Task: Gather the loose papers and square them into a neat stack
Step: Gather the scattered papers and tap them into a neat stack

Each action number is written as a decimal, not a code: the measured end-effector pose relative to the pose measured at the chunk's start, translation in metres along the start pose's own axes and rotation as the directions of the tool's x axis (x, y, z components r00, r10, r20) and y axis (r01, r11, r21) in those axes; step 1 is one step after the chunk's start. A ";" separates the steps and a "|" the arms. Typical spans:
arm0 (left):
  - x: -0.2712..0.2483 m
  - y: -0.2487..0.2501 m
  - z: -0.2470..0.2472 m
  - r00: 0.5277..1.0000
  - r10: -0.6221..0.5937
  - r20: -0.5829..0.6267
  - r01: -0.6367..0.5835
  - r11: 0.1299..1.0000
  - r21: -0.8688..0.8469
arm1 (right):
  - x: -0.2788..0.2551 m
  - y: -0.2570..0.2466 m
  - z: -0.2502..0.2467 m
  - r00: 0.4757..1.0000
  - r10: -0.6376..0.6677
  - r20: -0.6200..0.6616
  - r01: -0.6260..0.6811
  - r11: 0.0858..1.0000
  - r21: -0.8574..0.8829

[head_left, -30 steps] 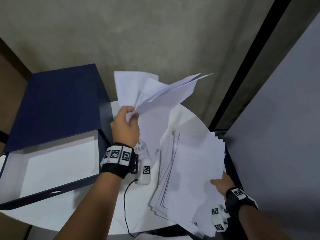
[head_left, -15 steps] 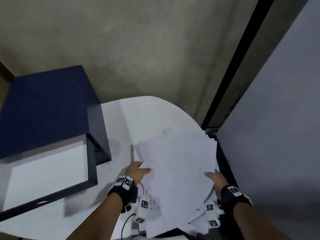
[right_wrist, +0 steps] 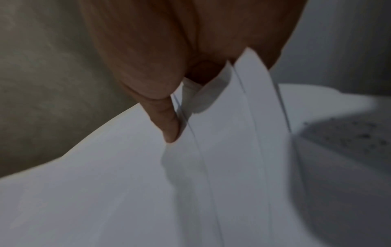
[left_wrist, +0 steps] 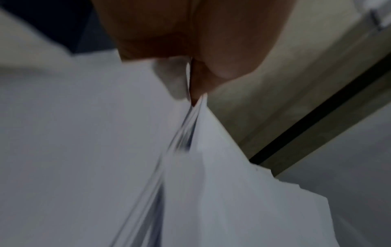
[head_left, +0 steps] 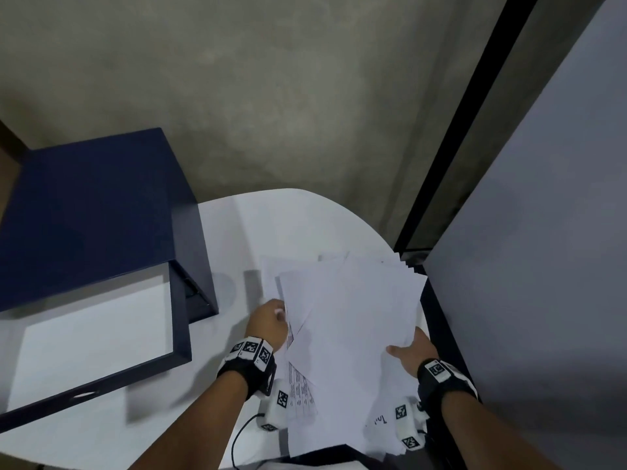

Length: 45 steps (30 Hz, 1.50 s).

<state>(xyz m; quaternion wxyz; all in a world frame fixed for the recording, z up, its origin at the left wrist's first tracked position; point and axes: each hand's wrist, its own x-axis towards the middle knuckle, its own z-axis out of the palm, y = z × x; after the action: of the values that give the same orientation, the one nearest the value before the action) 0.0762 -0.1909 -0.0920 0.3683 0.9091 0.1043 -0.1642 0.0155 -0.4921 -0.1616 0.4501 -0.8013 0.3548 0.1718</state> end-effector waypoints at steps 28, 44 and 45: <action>0.003 0.002 0.007 0.995 -0.051 -0.083 0.024 0.956 -0.291 | -0.007 -0.011 -0.007 0.995 0.095 0.013 -0.095 0.994 0.053; 0.004 -0.017 0.032 0.931 -0.075 0.356 0.104 0.993 -0.062 | -0.016 -0.015 -0.001 0.979 -0.136 0.149 0.127 0.989 0.070; 0.002 -0.017 0.030 0.937 -0.087 0.338 0.116 0.991 -0.066 | -0.019 -0.018 -0.003 0.979 -0.155 0.132 0.141 0.984 0.105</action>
<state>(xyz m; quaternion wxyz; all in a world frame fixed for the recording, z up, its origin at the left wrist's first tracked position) 0.0664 -0.2004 -0.1239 0.4099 0.8449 0.0940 -0.3306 0.0154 -0.4804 -0.1386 0.5232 -0.7890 0.2695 0.1764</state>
